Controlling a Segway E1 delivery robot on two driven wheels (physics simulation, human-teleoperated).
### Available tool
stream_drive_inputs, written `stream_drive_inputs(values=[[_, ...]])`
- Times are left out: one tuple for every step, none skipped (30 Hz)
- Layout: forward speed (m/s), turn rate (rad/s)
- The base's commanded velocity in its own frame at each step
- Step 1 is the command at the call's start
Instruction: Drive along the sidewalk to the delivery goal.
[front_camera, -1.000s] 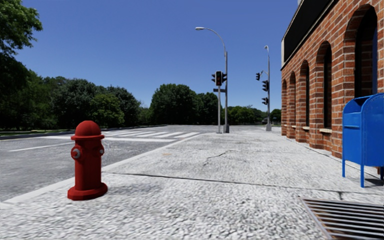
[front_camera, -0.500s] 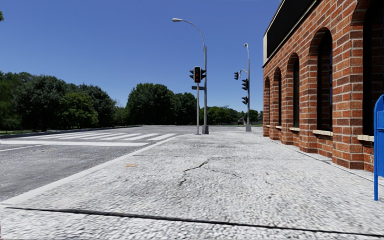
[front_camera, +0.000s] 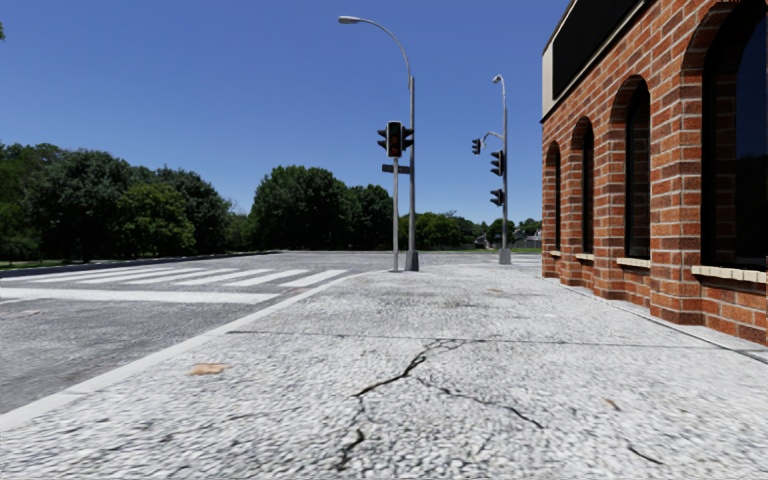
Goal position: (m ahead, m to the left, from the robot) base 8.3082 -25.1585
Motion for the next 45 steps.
stream_drive_inputs(values=[[2.00, -0.33], [2.00, -0.33], [2.00, -0.34], [2.00, -0.34], [2.00, -0.34], [2.00, -0.34], [2.00, -0.34], [2.00, -0.34], [2.00, -0.34], [2.00, -0.34], [2.00, -0.34], [2.00, -0.34], [2.00, -0.34], [2.00, -0.34], [2.00, -0.34], [2.00, -0.34], [2.00, -0.34], [2.00, -0.34], [2.00, -0.34], [2.00, -0.34], [2.00, -0.34], [2.00, -0.34], [2.00, -0.34], [2.00, -0.34], [2.00, -0.30], [2.00, -0.30], [2.00, -0.17], [2.00, -0.07], [2.00, -0.02], [2.00, -0.02], [2.00, 0.00], [2.00, 0.00], [2.00, 0.00], [2.00, 0.00], [2.00, 0.00], [2.00, 0.00], [2.00, 0.00], [2.00, 0.00], [2.00, 0.00], [2.00, 0.00], [2.00, 0.00], [2.00, 0.00], [2.00, 0.00], [2.00, 0.00], [2.00, 0.00]])
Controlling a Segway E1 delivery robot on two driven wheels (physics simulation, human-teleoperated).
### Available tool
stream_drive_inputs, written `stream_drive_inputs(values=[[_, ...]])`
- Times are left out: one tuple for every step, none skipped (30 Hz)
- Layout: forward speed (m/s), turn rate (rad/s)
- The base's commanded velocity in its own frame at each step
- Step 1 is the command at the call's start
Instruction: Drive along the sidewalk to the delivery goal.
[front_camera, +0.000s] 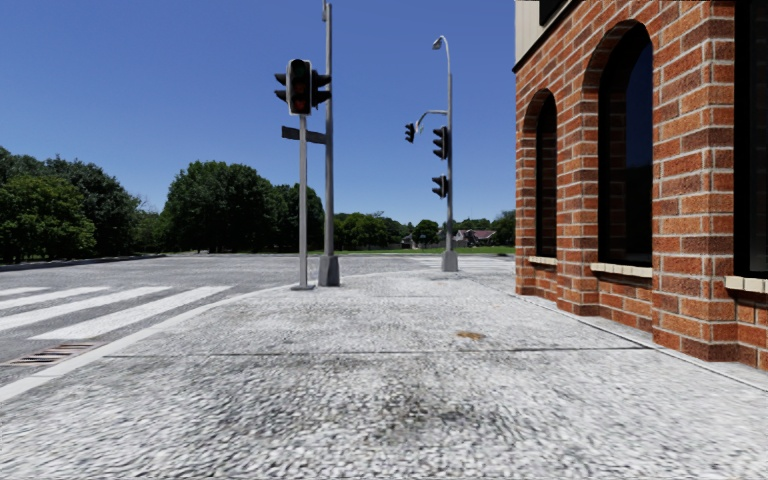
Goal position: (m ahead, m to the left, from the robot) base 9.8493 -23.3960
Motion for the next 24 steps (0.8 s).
stream_drive_inputs(values=[[2.00, 0.00], [2.00, 0.00], [2.00, 0.00], [2.00, 0.00], [2.00, 0.00], [2.00, 0.00], [2.00, 0.00], [2.00, 0.00], [2.00, 0.00], [2.00, 0.00], [2.00, -0.04], [2.00, -0.07], [2.00, -0.07], [2.00, -0.08], [2.00, -0.09], [2.00, -0.09], [2.00, -0.09], [2.00, -0.09], [2.00, -0.09], [2.00, -0.09], [2.00, -0.09], [2.00, -0.09], [2.00, -0.10], [2.00, -0.10]])
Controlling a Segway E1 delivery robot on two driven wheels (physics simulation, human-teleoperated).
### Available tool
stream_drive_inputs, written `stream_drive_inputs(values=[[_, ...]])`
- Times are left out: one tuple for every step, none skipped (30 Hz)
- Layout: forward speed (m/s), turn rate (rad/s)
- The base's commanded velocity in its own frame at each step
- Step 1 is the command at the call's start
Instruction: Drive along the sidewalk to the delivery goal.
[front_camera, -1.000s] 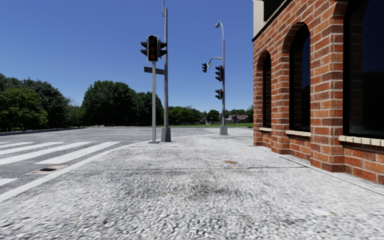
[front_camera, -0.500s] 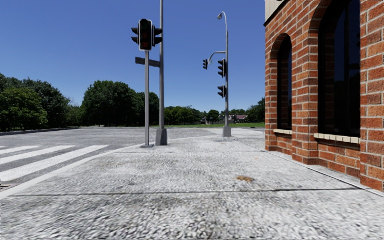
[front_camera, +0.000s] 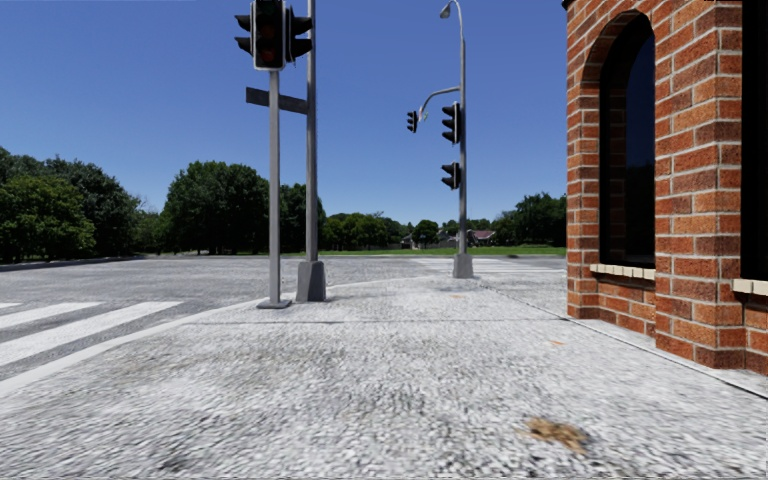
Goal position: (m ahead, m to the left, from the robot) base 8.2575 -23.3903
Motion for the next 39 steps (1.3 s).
stream_drive_inputs(values=[[2.00, -0.12], [2.00, -0.16], [2.00, -0.16], [2.00, -0.19], [2.00, -0.22], [2.00, -0.24], [2.00, -0.24], [2.00, -0.30], [2.00, -0.30], [2.00, -0.31], [2.00, -0.31], [2.00, -0.31], [2.00, -0.31], [2.00, -0.33], [2.00, -0.34], [2.00, -0.34], [2.00, -0.35], [2.00, -0.36], [2.00, -0.36], [2.00, -0.36], [2.00, -0.37], [2.00, -0.38], [2.00, -0.38], [2.00, -0.40], [2.00, -0.42], [2.00, -0.42], [2.00, -0.42], [2.00, -0.42], [2.00, -0.43], [2.00, -0.43], [2.00, -0.43], [2.00, -0.43], [2.00, -0.43], [2.00, -0.43], [2.00, -0.43], [2.00, -0.43], [2.00, -0.44], [2.00, -0.45], [2.00, -0.45]])
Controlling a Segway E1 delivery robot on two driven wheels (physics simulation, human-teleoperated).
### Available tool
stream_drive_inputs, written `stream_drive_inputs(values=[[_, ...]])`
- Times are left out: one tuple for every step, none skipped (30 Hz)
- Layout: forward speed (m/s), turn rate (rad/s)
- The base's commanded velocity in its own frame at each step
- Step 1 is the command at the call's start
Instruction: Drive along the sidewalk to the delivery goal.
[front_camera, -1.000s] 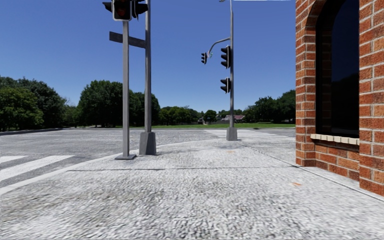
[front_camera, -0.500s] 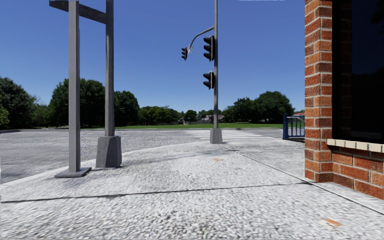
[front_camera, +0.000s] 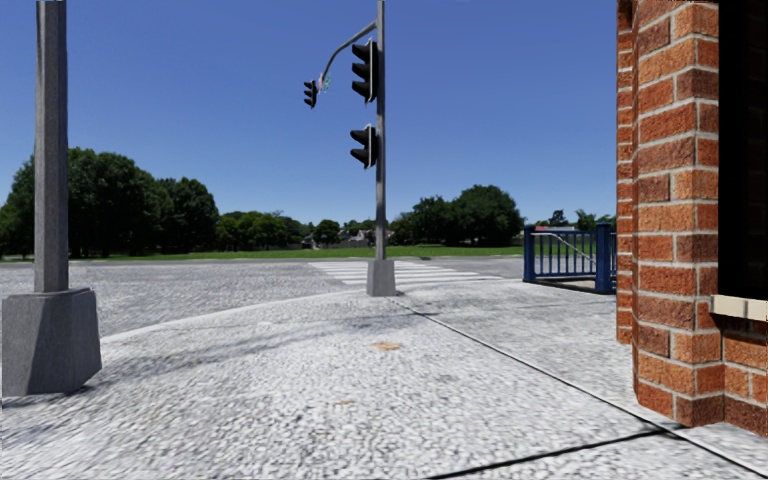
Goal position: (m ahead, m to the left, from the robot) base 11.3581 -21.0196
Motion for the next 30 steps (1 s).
stream_drive_inputs(values=[[2.00, -0.45], [2.00, -0.45], [2.00, -0.45], [2.00, -0.45], [2.00, -0.46], [2.00, -0.46], [2.00, -0.48], [2.00, -0.48], [2.00, -0.51], [2.00, -0.52], [2.00, -0.52], [2.00, -0.53], [2.00, -0.53], [2.00, -0.53], [2.00, -0.53], [2.00, -0.53], [2.00, -0.53], [2.00, -0.53], [2.00, -0.53], [2.00, -0.53], [2.00, -0.53], [2.00, -0.53], [2.00, -0.53], [2.00, -0.53], [2.00, -0.53], [2.00, -0.53], [2.00, -0.53], [2.00, -0.53], [2.00, -0.53], [2.00, -0.53]])
